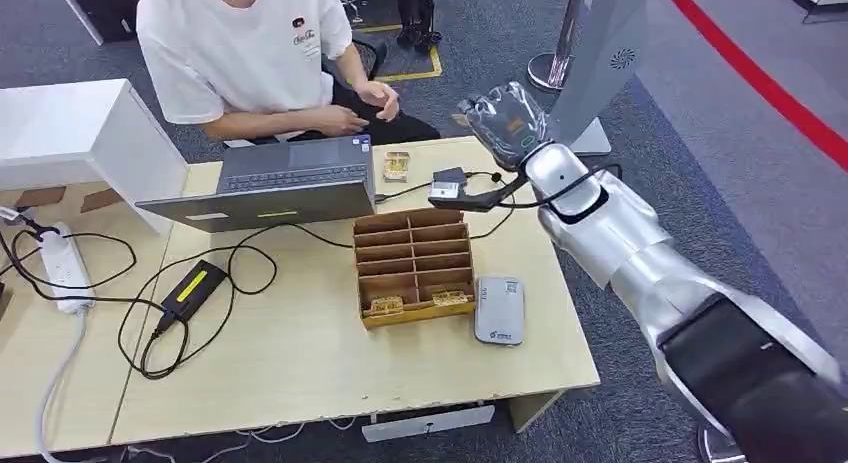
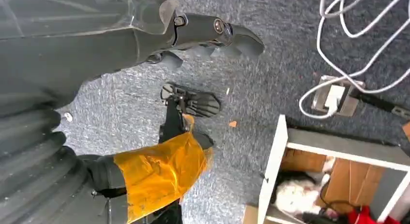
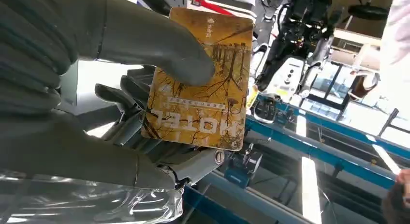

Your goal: Pass the card to the sensor for recognition and then transmit it.

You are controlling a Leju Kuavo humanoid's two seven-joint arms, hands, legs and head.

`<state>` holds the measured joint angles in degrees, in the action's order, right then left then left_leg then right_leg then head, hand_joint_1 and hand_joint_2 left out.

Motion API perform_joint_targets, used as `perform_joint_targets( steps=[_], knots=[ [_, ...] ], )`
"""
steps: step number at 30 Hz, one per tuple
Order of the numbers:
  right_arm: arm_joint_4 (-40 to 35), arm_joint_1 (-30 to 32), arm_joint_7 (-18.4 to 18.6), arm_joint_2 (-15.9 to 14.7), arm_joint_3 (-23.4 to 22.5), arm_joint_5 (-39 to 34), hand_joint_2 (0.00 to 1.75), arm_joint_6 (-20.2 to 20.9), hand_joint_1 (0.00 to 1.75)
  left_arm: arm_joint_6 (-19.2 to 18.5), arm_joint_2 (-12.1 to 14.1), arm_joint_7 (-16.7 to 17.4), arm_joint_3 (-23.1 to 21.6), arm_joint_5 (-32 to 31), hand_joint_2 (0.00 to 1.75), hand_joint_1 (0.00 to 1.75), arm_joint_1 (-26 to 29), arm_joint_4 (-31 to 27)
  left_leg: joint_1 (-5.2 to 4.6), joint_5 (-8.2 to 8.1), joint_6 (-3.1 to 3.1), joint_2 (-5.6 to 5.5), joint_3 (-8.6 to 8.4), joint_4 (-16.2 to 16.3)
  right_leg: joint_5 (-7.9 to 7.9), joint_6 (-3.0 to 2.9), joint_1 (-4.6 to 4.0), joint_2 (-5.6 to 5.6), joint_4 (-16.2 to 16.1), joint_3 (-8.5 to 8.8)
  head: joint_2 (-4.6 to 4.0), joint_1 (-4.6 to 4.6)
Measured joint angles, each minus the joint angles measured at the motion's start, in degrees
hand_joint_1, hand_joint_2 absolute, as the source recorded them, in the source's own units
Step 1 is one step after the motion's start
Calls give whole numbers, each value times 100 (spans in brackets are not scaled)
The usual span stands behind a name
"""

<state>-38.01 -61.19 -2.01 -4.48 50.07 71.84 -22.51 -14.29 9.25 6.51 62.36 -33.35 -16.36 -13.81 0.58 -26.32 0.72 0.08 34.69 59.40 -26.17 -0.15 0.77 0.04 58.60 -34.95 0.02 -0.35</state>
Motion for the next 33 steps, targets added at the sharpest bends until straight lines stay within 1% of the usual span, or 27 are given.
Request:
perform_joint_targets(
  steps=[4,10,14,17,22,28,33],
  knots=[
    [0,138,-48,-77,33,-2,175,-190,175,-13,2,-7,0,42,175,0,13,0,0,0,0,-1,1,0,0,0,0,-2,0,1,0,0],
    [-63,430,-124,-341,59,-17,175,-568,175,-105,48,-70,9,116,175,0,100,0,-1,-1,0,-3,4,0,0,0,0,-4,-2,1,-2,0],
    [-268,694,-232,-644,26,-218,175,-887,175,-138,85,-90,20,155,175,0,215,0,-1,-2,0,-4,5,0,-1,1,0,-5,-4,1,-2,0],
    [-464,948,-282,-893,-26,-310,175,-1051,175,-164,129,-122,55,186,175,0,278,0,-1,-3,-1,-4,6,0,-1,1,1,-7,-6,1,0,0],
    [-678,1189,-295,-1113,-83,-343,175,-1104,175,-171,164,-125,59,197,175,0,350,0,0,-4,0,-2,5,0,-1,1,0,-6,-5,0,-2,0],
    [-787,1274,-297,-1206,-114,-337,175,-1106,175,-171,168,-125,63,207,175,0,356,0,1,-3,0,-2,4,0,0,0,0,-6,-3,0,-2,0],
    [-940,1510,-356,-1383,-175,-356,175,-1305,175,-210,190,-179,107,254,175,0,413,0,0,-3,0,-4,7,0,-1,1,0,-8,-4,1,-2,0]
  ],
)
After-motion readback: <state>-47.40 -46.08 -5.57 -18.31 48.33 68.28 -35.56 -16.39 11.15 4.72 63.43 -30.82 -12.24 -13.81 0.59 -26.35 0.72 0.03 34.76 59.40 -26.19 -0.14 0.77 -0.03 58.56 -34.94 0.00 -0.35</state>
